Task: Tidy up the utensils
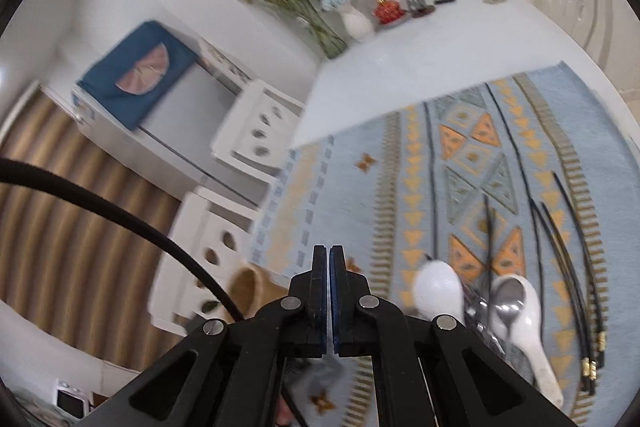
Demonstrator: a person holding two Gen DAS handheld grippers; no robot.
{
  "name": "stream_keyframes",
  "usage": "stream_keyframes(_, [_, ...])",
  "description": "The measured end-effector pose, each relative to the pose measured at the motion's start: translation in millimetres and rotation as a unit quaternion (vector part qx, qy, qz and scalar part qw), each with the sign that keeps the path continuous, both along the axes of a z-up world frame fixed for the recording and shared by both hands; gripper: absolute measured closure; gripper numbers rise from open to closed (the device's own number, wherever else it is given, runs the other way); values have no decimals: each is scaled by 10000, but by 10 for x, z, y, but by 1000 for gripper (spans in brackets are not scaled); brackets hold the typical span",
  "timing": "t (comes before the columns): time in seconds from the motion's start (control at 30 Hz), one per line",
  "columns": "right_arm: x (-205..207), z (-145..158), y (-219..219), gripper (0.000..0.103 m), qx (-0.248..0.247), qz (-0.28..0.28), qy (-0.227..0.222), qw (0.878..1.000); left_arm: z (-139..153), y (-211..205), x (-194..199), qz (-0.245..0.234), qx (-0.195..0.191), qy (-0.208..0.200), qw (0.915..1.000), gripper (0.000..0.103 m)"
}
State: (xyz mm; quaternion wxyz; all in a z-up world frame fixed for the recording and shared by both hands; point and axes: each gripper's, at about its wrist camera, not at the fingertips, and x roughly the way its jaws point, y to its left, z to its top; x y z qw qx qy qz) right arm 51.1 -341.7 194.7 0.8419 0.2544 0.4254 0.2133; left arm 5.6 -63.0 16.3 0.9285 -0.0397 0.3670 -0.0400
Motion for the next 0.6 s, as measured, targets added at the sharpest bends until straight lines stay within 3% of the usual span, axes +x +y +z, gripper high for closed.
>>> stream_keyframes(0.07, [59, 22, 97, 102, -224, 107, 30, 9997, -2, 2, 1, 16, 0, 8, 10000, 6])
stream_keyframes(0.17, [171, -220, 201, 96, -515, 259, 579, 9967, -21, -1, -9, 15, -29, 36, 10000, 6])
stream_keyframes(0.23, [205, -445, 257, 77, -819, 287, 930, 9919, -26, -8, -19, 16, -28, 37, 10000, 6])
stream_keyframes(0.3, [201, -684, 377, 66, -1072, 455, 1111, 9870, -30, -16, -23, 17, -31, 37, 10000, 6])
stream_keyframes(0.4, [208, -974, 572, 63, -1319, 810, 1374, 9783, -28, -19, -25, 17, -33, 39, 10000, 6])
stream_keyframes(0.5, [222, -1207, 867, 62, -1990, 1253, 1366, 9623, -27, -18, -25, 17, -33, 39, 10000, 6])
stream_keyframes(0.6, [250, -1404, 1168, 62, -2832, 1709, 1187, 9362, -26, -16, -23, 17, -33, 40, 10000, 6])
